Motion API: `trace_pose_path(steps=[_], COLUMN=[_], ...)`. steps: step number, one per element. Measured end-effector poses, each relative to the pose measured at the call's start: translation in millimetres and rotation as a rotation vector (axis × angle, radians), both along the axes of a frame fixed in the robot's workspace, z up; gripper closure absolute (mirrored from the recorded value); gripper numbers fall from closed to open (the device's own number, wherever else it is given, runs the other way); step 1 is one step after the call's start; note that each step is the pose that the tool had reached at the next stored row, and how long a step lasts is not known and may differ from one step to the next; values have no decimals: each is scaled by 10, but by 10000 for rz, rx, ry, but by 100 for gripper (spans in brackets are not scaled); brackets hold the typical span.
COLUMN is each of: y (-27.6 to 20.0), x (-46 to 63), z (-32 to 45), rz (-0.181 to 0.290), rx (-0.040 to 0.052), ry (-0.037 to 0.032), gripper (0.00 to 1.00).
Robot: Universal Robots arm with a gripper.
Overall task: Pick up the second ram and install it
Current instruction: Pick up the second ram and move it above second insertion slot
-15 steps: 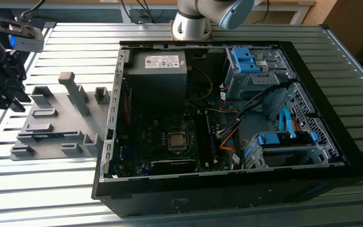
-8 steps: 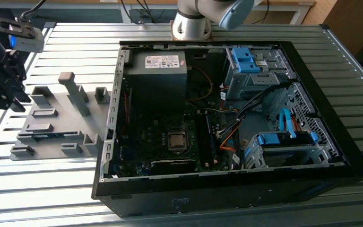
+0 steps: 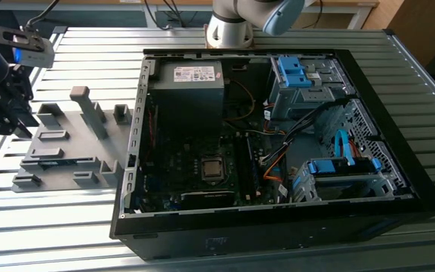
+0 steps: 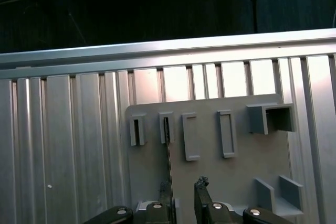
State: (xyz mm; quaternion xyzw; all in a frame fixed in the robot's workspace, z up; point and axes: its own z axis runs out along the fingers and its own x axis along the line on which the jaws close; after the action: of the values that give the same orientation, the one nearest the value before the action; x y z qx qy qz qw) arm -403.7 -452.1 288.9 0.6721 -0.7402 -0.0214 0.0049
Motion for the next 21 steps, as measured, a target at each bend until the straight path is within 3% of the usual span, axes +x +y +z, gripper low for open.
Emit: trace_pose_path(steps=[21], y=[-3], x=[0], z=[-134], rz=[33], rx=[-7], ry=[4], gripper=[68])
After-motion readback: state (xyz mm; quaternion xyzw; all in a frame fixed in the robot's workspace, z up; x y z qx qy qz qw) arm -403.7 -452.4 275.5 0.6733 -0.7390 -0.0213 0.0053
